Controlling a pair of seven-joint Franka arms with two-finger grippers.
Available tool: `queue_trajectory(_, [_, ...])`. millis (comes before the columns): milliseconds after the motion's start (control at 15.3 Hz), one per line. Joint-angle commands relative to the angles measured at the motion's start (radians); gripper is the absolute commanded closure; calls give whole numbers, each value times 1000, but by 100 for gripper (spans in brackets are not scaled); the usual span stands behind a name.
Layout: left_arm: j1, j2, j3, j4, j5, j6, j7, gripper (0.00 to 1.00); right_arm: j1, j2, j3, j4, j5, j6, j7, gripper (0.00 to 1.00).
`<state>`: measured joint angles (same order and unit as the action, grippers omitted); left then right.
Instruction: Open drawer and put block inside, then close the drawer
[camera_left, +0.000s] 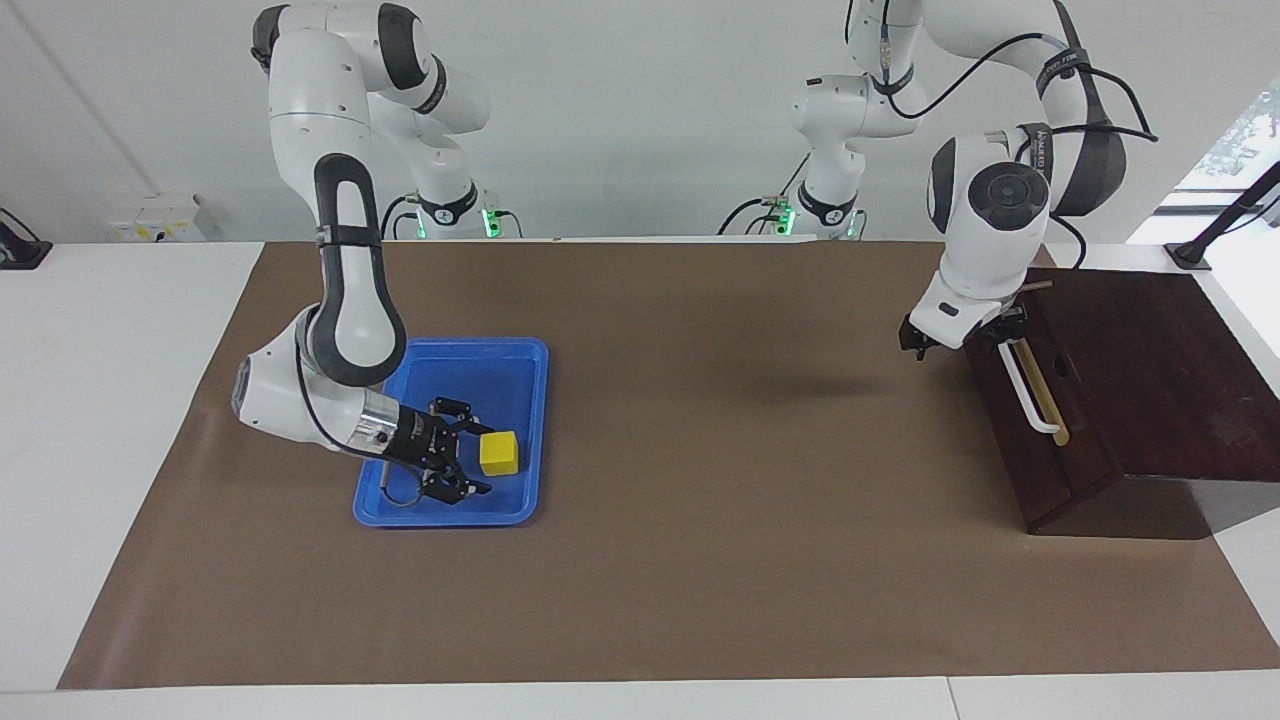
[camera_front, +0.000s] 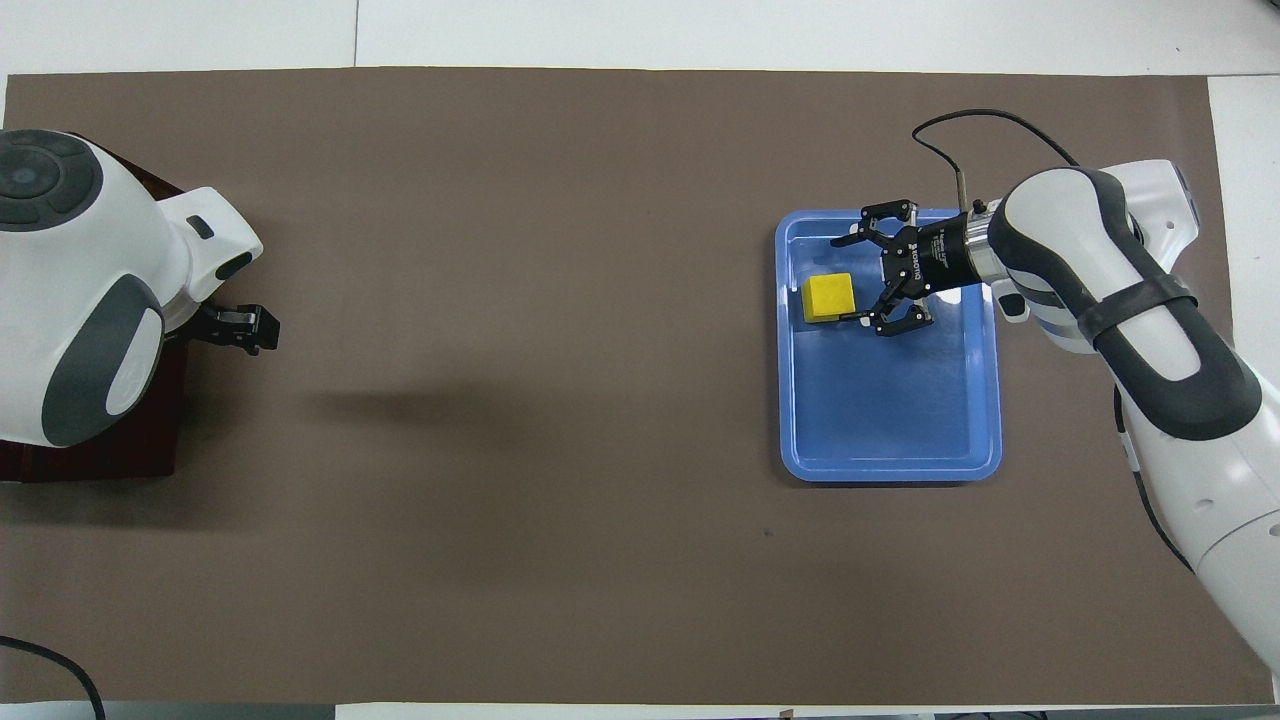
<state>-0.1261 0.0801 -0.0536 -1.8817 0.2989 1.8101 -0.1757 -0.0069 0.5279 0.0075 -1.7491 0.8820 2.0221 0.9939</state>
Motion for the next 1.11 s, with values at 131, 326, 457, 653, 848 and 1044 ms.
queue_trajectory(131, [-6, 13, 6, 3, 35, 30, -94, 0, 2, 0, 3, -3, 6, 9, 22, 12])
queue_trajectory(326, [-1, 26, 6, -8, 95, 87, -93, 0, 2, 0, 3, -3, 6, 6, 22, 55])
queue_trajectory(457, [-4, 27, 6, -14, 141, 104, -93, 0, 4, 0, 5, -3, 6, 12, 23, 100])
queue_trajectory(653, [0, 41, 6, -42, 178, 178, -93, 0, 36, -2, 3, -1, 6, 21, 29, 100])
queue_trajectory(848, [25, 49, 6, -69, 227, 250, -91, 0, 51, -19, 2, 5, 5, 20, 52, 100])
queue_trajectory(1044, [28, 49, 6, -73, 270, 279, -71, 0, 51, -49, 0, 8, 0, 6, 92, 100])
